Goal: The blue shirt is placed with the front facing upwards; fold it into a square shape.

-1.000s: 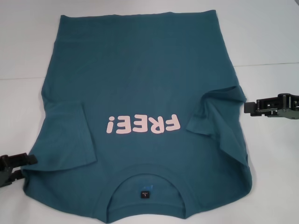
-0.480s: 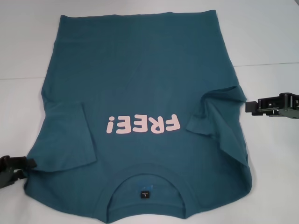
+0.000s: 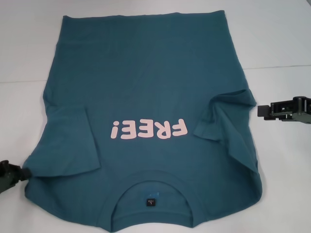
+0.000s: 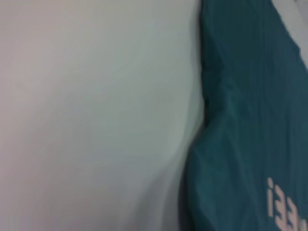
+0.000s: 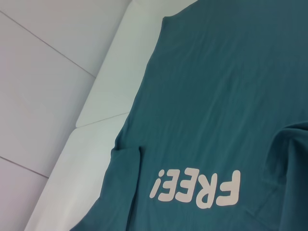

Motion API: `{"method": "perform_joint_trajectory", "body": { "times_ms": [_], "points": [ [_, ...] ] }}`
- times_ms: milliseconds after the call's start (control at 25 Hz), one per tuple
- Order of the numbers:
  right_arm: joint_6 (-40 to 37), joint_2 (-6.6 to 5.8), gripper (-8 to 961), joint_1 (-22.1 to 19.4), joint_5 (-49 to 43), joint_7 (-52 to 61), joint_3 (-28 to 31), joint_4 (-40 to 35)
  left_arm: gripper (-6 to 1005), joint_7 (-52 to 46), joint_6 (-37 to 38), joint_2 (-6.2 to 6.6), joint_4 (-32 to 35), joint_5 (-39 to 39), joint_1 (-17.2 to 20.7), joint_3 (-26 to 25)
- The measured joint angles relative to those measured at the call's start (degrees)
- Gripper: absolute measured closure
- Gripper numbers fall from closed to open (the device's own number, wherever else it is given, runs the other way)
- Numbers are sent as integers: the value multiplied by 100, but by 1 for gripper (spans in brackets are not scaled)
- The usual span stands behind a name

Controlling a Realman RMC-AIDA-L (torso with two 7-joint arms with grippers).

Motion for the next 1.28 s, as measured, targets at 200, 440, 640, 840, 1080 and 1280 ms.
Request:
{"method": "perform_joint_trajectory", "body": {
  "times_ms": [200,440,640,840,1080,1280],
  "points": [
    [4,-37,566,-43,0,0,-1,0,960,429,601,102,-147,-220,-26,-458],
    [-15,-89,566,-70,-55,-88,-2,0,996,602,951,154,-166,-258,-24,-681],
    [-55,-181,565,-84,-459,-46,-2,1,995,626,977,161,-182,-264,-42,-692],
    [-206,-317,565,-82,-1193,196,7,-44,995,613,943,163,-182,-268,-47,-679],
    [-330,-267,565,91,-1940,271,-52,58,995,588,869,162,-182,-269,-60,-662],
    [-318,-123,566,264,-2121,192,-81,284,994,580,821,156,-201,-269,-63,-652]
  ]
}}
